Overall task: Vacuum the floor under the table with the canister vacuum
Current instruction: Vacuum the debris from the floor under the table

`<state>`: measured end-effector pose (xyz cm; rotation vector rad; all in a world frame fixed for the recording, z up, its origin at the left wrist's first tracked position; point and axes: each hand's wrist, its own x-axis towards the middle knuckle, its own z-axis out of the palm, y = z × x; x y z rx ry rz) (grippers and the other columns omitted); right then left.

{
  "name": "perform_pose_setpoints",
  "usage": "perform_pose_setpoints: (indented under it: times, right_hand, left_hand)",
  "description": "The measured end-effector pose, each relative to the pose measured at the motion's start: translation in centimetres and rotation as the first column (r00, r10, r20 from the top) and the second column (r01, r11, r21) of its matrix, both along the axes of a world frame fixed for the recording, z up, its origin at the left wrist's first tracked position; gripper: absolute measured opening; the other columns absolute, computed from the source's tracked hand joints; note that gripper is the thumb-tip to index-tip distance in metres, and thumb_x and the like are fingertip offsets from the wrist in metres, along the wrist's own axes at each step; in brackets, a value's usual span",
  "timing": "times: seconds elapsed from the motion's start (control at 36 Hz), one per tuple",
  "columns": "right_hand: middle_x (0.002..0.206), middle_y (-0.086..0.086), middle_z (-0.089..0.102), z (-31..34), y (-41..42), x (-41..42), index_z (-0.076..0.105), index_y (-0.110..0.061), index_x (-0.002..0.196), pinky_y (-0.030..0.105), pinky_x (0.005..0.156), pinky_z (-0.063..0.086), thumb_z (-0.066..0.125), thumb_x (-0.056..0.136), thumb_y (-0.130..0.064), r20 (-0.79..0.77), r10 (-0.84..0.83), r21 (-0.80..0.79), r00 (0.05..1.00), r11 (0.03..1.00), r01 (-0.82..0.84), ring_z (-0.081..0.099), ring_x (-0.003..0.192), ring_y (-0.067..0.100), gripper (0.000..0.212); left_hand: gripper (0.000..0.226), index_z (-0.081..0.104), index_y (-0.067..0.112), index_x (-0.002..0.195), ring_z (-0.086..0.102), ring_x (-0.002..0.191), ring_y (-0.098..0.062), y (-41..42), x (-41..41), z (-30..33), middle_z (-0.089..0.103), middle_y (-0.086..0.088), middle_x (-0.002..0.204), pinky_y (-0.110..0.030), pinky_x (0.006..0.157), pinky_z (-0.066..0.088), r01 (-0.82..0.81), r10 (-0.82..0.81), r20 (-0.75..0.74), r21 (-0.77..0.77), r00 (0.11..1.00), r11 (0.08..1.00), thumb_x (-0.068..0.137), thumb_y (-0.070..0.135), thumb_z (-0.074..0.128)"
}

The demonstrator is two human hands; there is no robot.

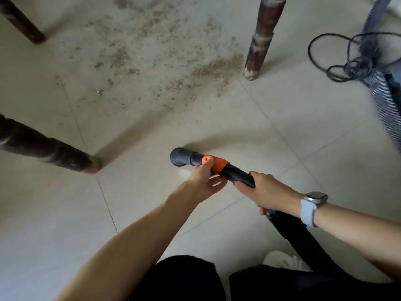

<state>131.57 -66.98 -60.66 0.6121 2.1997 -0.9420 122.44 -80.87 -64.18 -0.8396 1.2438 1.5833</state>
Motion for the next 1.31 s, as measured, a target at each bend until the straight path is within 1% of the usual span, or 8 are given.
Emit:
perform_pose_setpoints:
  times: [0.14, 0.25, 0.33, 0.44, 0.61, 0.75, 1.03, 1.31]
  right_hand:
    - [0.062, 0.012, 0.064, 1.4, 4.8, 2.3, 0.047, -0.015, 0.086, 0.028, 0.043, 0.045, 0.043, 0.086, -0.063, 0.044, -0.065, 0.028, 0.997, 0.998, 0.064, 0.062, 0.044, 0.025, 0.048]
    - [0.055, 0.006, 0.062, 2.1, 6.3, 3.4, 0.046, -0.018, 0.085, 0.023, 0.04, 0.04, 0.04, 0.088, -0.065, -0.001, -0.075, 0.11, 0.997, 0.991, 0.074, 0.054, 0.034, 0.018, 0.047]
    - [0.057, 0.004, 0.063, 2.1, 7.2, 3.9, 0.046, -0.019, 0.091, 0.023, 0.042, 0.043, 0.039, 0.091, -0.062, -0.014, -0.082, 0.142, 0.997, 0.986, 0.083, 0.054, 0.033, 0.014, 0.044]
    - [0.068, 0.005, 0.064, 1.4, 8.4, 5.1, 0.046, -0.018, 0.096, 0.031, 0.055, 0.054, 0.039, 0.091, -0.062, 0.01, -0.189, 0.13, 0.982, 0.974, 0.186, 0.06, 0.049, 0.018, 0.045]
    - [0.074, 0.005, 0.064, -0.2, 10.2, 6.4, 0.046, -0.019, 0.1, 0.037, 0.067, 0.058, 0.04, 0.091, -0.06, -0.027, -0.348, 0.169, 0.937, 0.922, 0.347, 0.066, 0.063, 0.022, 0.043]
    - [0.071, 0.006, 0.065, -2.0, 11.0, 5.7, 0.048, -0.019, 0.095, 0.039, 0.066, 0.058, 0.045, 0.089, -0.059, -0.046, -0.404, 0.056, 0.914, 0.912, 0.406, 0.067, 0.058, 0.023, 0.04]
    - [0.068, 0.004, 0.058, -5.8, 8.8, 4.3, 0.047, -0.018, 0.09, 0.02, 0.048, 0.047, 0.054, 0.093, -0.042, -0.077, -0.519, -0.3, 0.851, 0.826, 0.477, 0.055, 0.043, 0.011, 0.025]
    - [0.063, 0.003, 0.055, -2.8, 8.5, 8.0, 0.047, -0.017, 0.088, 0.027, 0.044, 0.044, 0.049, 0.092, -0.049, -0.029, -0.633, -0.238, 0.774, 0.756, 0.61, 0.052, 0.039, 0.017, 0.032]
  left_hand:
    - [0.034, 0.044, 0.004, 0.128, 0.059, 0.085, -0.024, 4.9, 1.1, 1.1, 0.056, -0.013, 0.114, -0.034, 0.066, 0.052, 0.092, -0.095, 0.118, 0.03, 0.988, 0.995, 0.099, 0.021, 0.048]
    - [0.034, 0.045, 0.004, 0.127, 0.06, 0.088, -0.024, 7.6, 1.9, 1.6, 0.057, -0.011, 0.107, -0.035, 0.075, 0.052, 0.093, -0.097, 0.082, 0.045, 0.992, 0.995, 0.1, 0.025, 0.046]
    - [0.032, 0.047, 0.007, 0.124, 0.062, 0.085, -0.022, 9.4, 2.4, 1.7, 0.06, -0.008, 0.101, -0.034, 0.071, 0.052, 0.102, -0.102, 0.017, 0.044, 0.995, 0.994, 0.101, 0.029, 0.044]
    - [0.029, 0.048, 0.008, 0.119, 0.062, 0.079, -0.019, 12.3, 3.1, 1.8, 0.061, -0.005, 0.093, -0.033, 0.072, 0.053, 0.175, -0.176, -0.052, -0.021, 0.983, 0.984, 0.101, 0.03, 0.042]
    - [0.021, 0.052, 0.012, 0.102, 0.061, 0.078, -0.017, 16.6, 2.7, 1.6, 0.063, -0.003, 0.089, -0.034, 0.082, 0.052, 0.374, -0.383, -0.119, -0.093, 0.916, 0.923, 0.1, 0.031, 0.042]
    - [0.027, 0.049, 0.012, 0.113, 0.062, 0.085, -0.019, 17.2, 1.7, -0.4, 0.063, -0.008, 0.104, -0.03, 0.072, 0.051, 0.43, -0.445, -0.186, -0.118, 0.876, 0.895, 0.101, 0.034, 0.04]
    - [0.036, 0.045, 0.016, 0.128, 0.06, 0.096, -0.02, 14.0, 1.5, -4.3, 0.059, -0.004, 0.12, -0.032, 0.082, 0.045, 0.513, -0.541, -0.287, -0.172, 0.79, 0.841, 0.1, 0.039, 0.041]
    - [0.039, 0.045, 0.015, 0.132, 0.058, 0.104, -0.016, 15.2, 5.2, -1.9, 0.058, -0.002, 0.126, -0.033, 0.087, 0.04, 0.64, -0.662, -0.247, -0.173, 0.708, 0.749, 0.101, 0.037, 0.039]
